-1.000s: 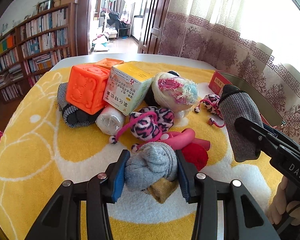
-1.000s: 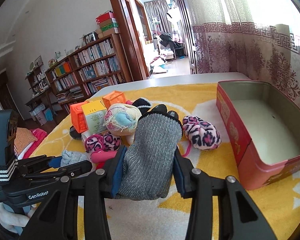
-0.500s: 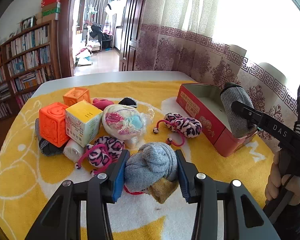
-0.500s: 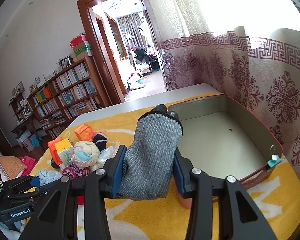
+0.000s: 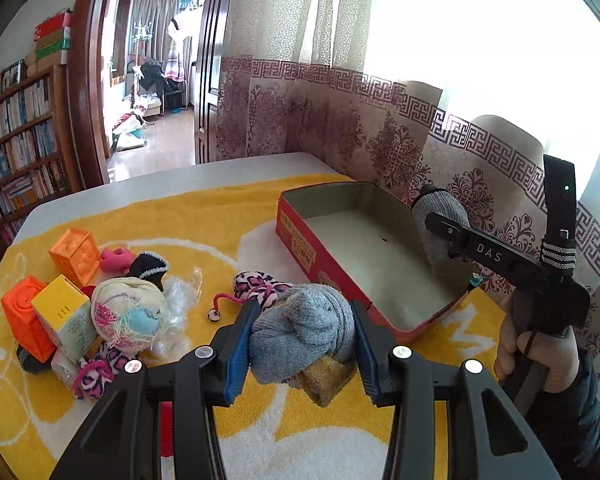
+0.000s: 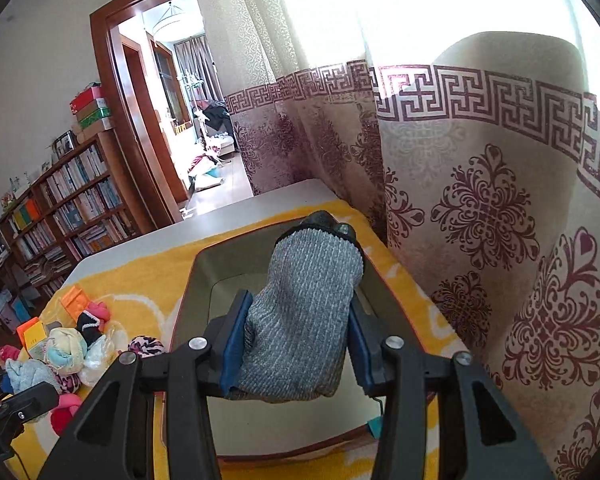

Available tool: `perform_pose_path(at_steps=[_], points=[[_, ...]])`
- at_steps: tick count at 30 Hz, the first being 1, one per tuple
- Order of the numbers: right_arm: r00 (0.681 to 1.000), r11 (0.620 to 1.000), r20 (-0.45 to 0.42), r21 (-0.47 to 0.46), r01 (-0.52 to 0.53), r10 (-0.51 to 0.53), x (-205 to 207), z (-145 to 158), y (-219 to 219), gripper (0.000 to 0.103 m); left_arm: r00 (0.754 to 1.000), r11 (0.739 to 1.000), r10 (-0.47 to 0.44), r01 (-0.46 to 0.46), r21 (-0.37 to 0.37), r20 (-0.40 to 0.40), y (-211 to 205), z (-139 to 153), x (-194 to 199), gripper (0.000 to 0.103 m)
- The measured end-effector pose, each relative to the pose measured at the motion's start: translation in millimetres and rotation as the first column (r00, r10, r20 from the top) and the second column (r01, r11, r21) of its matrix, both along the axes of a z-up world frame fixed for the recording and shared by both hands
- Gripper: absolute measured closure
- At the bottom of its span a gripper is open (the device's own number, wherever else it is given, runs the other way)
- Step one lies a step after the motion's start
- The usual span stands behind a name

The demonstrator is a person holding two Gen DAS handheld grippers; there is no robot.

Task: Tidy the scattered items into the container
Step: 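Carry the grey knit sock into the red tin and open the right gripper while the left carries its sock, then lower the small grey sock into the red tin and open the left gripper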

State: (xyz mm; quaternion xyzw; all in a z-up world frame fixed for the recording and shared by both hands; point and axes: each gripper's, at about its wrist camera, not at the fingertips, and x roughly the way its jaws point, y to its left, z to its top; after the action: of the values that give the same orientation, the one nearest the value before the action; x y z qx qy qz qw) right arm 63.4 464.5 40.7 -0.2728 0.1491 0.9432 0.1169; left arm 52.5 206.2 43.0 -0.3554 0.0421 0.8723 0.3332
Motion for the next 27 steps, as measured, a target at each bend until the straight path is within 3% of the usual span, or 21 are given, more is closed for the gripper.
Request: perform_pose_path(at_steps=[7,15,20,24,27], points=[[0.998,0.998,-0.063,-0.059,0.028,-0.031,12,2,15,0.039,0.999,0.999,-0.047,0.047,0.01,0.007,43,4,-11,0.057],[0.984,0.985,-0.106,-0.115,0.128,-0.14,25,4,32,0.039,0.993,0.994,-0.107,0.106,0.026,0.047,93,-5,-24,0.057],[0.973,0.974,-0.119,-0.13,0.184,-0.2,31,4,41,0.037,0.987,0.991,-0.121,0.113,0.073,0.108,110,-11,-38,0.054],[0.971,0.972,-0.12,-0.138,0.188,-0.205,32,4,41,0.037,0.985,0.989,-0.118,0.105,0.104,0.128,114,-10,-43,0.03],[0.97,0.972,-0.125,-0.128,0.195,-0.211,33,4,41,0.036,0.987,0.99,-0.108,0.095,0.108,0.117,112,-8,-45,0.028]])
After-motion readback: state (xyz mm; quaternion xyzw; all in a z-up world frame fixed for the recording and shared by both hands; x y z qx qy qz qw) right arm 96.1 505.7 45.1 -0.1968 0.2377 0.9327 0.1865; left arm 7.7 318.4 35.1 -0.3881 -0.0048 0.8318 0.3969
